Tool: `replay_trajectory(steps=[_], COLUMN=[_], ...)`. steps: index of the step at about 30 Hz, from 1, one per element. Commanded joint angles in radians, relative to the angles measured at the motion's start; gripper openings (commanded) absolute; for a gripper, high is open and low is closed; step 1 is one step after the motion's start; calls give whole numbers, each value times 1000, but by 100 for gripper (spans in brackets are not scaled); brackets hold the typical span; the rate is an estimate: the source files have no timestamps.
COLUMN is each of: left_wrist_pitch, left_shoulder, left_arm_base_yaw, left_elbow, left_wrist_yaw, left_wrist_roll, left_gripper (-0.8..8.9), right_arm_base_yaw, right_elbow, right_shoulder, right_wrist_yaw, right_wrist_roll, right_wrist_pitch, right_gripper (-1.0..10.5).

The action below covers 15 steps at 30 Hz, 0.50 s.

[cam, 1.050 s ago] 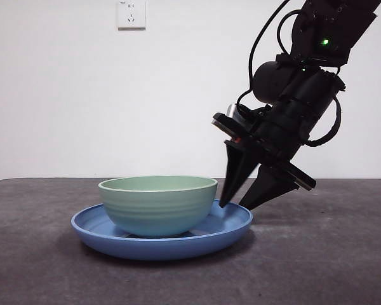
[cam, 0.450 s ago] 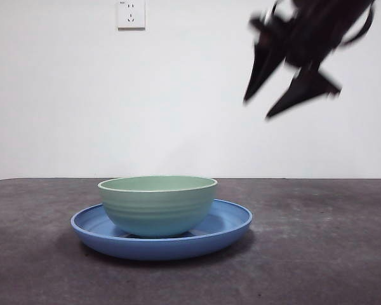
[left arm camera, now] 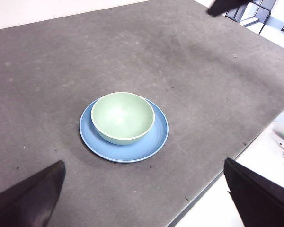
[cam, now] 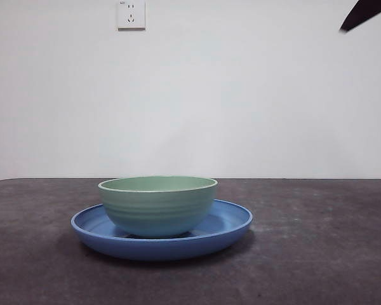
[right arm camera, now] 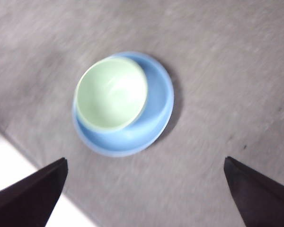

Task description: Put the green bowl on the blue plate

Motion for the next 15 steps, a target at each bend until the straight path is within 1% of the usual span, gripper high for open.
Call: replay_trajectory(steps=[1, 6, 10, 15], left_wrist_pitch=[7, 8, 7, 7], left_shoulder=[5, 5, 5, 5], left_arm_base_yaw=[-9, -9, -9, -9], left_elbow=[13, 13, 13, 13], left_wrist_yaw=[-5, -5, -5, -5], left_wrist_roll=[12, 12, 12, 12], left_gripper=[626, 626, 626, 626], right_arm_base_yaw=[11, 15, 15, 15], right_elbow=[-46, -204, -347, -459], right_shoulder=[-74, -285, -459, -628], right_wrist_yaw=[1, 2, 3, 2], right_wrist_roll=[-37, -34, -16, -9], right_wrist_pitch=[-12, 4, 39, 70], right_gripper=[624, 622, 621, 621])
